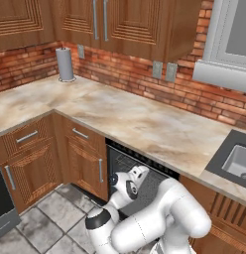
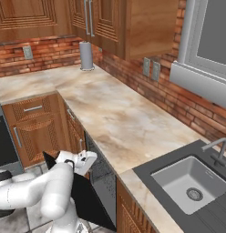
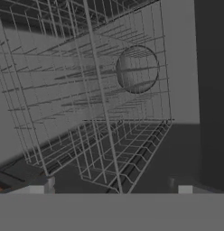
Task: Open the dishwasher door and pull out the top rack.
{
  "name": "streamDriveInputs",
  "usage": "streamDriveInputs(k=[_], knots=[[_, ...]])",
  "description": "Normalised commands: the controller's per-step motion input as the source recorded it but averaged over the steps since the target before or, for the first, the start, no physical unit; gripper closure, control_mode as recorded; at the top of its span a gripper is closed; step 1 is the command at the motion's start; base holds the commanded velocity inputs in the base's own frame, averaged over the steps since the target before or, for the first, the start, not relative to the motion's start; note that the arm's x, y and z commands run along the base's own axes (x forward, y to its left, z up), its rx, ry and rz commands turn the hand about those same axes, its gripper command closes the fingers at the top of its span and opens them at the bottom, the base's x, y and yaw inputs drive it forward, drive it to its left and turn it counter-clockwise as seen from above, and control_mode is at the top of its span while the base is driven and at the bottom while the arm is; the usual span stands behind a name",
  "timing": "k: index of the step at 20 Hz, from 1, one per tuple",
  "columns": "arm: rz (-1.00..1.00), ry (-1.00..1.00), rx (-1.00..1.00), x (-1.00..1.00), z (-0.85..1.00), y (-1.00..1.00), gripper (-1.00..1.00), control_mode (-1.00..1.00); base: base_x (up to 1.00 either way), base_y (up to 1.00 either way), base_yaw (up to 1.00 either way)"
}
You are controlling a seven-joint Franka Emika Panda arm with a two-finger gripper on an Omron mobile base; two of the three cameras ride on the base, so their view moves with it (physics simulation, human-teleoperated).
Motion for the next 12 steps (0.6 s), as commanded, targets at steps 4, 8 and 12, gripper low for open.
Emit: streamDriveInputs(k=[4, 8, 12], knots=[[0.0, 0.0, -0.08, 0.21, -0.19, 0.0, -1.0, -1.0, 0.0, 0.0, 0.0], [0.0, 0.0, -0.09, 0.23, -0.24, 0.0, -1.0, -1.0, 0.0, 0.0, 0.0], [0.0, 0.0, -0.11, 0.19, -0.31, 0.0, -1.0, -1.0, 0.0, 0.0, 0.0]])
